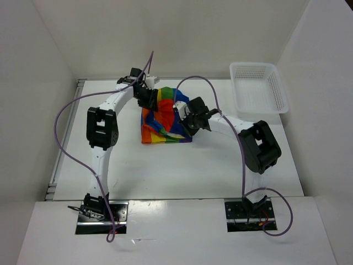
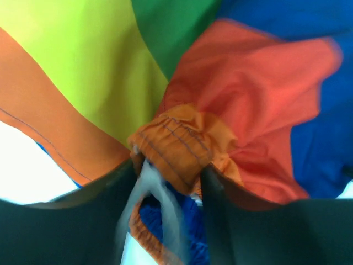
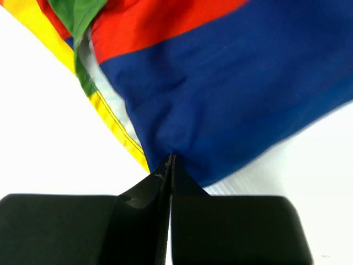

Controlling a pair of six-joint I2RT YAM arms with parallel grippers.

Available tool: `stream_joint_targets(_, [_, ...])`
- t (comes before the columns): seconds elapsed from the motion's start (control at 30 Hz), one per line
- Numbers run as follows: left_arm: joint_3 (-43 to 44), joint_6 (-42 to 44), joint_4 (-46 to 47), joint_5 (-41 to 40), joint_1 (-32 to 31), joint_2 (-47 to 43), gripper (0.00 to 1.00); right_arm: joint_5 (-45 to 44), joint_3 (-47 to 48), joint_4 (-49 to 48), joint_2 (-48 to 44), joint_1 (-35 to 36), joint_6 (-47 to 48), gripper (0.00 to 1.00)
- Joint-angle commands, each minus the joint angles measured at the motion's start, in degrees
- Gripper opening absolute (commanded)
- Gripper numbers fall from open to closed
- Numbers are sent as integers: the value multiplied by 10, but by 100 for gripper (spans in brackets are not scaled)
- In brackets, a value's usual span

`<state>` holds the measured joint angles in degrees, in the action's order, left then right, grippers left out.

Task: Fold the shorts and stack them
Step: Fold the shorts

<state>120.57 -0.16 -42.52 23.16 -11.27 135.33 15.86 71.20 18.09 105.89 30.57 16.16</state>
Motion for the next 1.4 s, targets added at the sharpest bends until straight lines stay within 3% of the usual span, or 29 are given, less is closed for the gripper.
stream_joint_targets(0.0, [-15,2,-20,-9,-9,5,59,-11,13,-21,23,12,9,0])
stream_joint_targets(0.1, [-15,2,-19,-24,-9,-1,69,-21,34,-26,36,12,9,0])
stream_joint_targets(0.17, [-15,2,-19,-24,-3,-21,81,-27,55,-26,31,12,-9,0])
stream_joint_targets(0.23, [-15,2,-14,-24,-2,-67,94,-27,74,-26,22,12,-37,0])
stream_joint_targets(0.3, [-24,2,4,-24,3,-123,100,-27,79,-26,3,12,-55,1])
stream_joint_targets(0.47, [-94,2,29,-29,-19,-219,100,-7,69,-18,-35,12,-89,1])
stream_joint_targets(0.57, [-146,2,22,-35,-45,-225,100,-16,40,-18,-41,12,-104,1])
stream_joint_targets(0.77, [-275,2,38,-82,-53,-225,85,-72,29,-50,-36,-19,-158,13])
stream_joint_targets(1.03, [-297,2,78,-121,-58,-199,90,-29,17,-55,-1,-36,-206,34])
stream_joint_targets(1.23, [-332,2,96,-83,-58,-199,87,-8,-26,-80,-1,-50,-235,39])
stream_joint_targets(1.37, [-340,2,97,-28,-52,-246,86,18,-39,-90,-1,-61,-261,42])
